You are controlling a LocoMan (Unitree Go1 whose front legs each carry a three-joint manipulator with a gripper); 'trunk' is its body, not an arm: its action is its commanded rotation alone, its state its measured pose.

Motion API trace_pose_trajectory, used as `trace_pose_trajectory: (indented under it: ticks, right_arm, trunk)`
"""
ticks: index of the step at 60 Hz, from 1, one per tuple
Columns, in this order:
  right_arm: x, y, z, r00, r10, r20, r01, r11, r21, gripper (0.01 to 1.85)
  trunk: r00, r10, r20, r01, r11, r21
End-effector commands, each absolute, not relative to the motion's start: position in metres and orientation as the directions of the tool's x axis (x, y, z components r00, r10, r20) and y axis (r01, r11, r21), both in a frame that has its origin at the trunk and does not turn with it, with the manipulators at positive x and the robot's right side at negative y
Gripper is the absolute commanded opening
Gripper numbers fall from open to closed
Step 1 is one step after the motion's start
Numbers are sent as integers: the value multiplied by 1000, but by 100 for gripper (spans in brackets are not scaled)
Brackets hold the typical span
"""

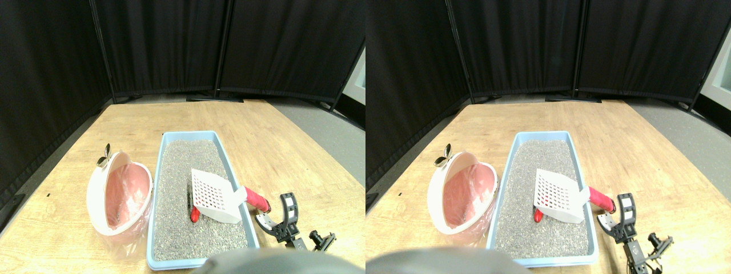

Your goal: Scoop (unimanual)

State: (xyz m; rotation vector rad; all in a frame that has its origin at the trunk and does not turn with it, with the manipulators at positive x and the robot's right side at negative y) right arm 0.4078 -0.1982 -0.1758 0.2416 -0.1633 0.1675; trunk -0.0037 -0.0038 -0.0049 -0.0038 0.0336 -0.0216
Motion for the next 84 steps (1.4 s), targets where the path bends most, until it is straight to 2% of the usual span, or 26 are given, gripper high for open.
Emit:
trace_pose_trajectory:
  ticks: [1, 10, 22, 31, 48, 84]
  right_arm:
    - [412, -197, -177, 971, 150, 184, -188, 959, 211, 87]
    - [415, -197, -186, 974, 163, 160, -197, 954, 228, 85]
    - [421, -199, -194, 985, 134, 106, -157, 956, 249, 87]
    - [424, -199, -197, 987, 127, 96, -149, 952, 269, 88]
    - [433, -199, -199, 997, 66, 49, -78, 950, 302, 89]
    - [457, -197, -201, 999, 43, -8, -38, 935, 352, 88]
  trunk:
    - [998, -17, -58, 15, 1000, -23]
    - [998, -17, -60, 16, 999, -28]
    - [998, -19, -67, 17, 999, -28]
    - [997, -21, -68, 19, 999, -30]
    - [997, -22, -72, 20, 999, -32]
    - [996, -25, -80, 22, 999, -40]
